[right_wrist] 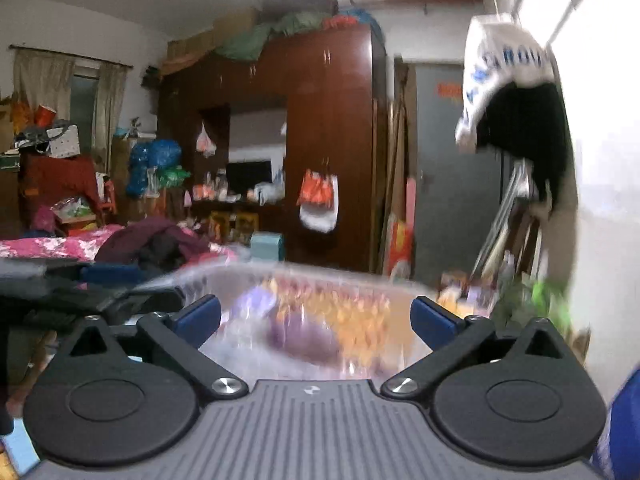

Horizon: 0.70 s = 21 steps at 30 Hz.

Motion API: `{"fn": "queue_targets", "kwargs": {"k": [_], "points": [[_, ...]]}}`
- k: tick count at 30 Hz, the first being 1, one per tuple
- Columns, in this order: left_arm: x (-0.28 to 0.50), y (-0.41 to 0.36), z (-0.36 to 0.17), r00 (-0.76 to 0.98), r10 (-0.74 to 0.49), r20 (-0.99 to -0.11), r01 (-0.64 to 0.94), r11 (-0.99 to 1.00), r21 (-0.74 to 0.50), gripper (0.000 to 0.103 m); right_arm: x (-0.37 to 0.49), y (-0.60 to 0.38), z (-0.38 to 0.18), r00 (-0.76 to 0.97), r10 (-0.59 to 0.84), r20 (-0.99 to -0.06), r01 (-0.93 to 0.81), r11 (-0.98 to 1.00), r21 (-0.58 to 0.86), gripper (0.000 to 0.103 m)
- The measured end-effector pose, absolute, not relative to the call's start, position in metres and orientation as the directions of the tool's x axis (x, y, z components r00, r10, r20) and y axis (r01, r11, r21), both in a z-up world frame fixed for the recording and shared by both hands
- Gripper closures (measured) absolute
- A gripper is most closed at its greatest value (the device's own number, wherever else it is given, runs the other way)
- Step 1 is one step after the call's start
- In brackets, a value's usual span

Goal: Organize objects
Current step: 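Lift both boxes over the basket and open both grippers, then grasp the white THANK YOU box with left while right grasps the grey box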

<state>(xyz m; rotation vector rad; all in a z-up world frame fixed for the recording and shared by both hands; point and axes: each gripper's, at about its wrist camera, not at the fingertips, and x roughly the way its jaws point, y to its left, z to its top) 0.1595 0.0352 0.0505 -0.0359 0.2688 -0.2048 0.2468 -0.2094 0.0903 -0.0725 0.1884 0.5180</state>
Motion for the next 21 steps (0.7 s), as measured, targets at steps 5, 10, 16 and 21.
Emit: {"fn": "queue_targets", "kwargs": {"k": [5,10,16,21], "points": [[0.131,0.003,-0.003,0.906,-0.190,-0.379,0.199,0.980,-0.015,0.015,0.250,-0.237,0.061,0.831,0.490,-0.263,-0.490,0.869,0.071,0.000],[0.128,-0.023,-0.021,0.897,-0.178,-0.406,0.202,0.979,0.018,0.015,0.261,-0.250,0.050,0.828,0.476,-0.297,-0.461,0.879,0.124,0.000],[0.127,-0.034,-0.027,0.896,-0.173,-0.410,0.197,0.980,0.018,0.015,0.256,-0.237,0.041,0.799,0.505,-0.328,-0.489,0.862,0.134,0.000],[0.121,-0.035,-0.029,0.887,-0.214,-0.408,0.227,0.974,-0.017,0.016,0.252,-0.225,0.033,0.794,0.505,-0.338,-0.507,0.857,0.089,0.000]]}}
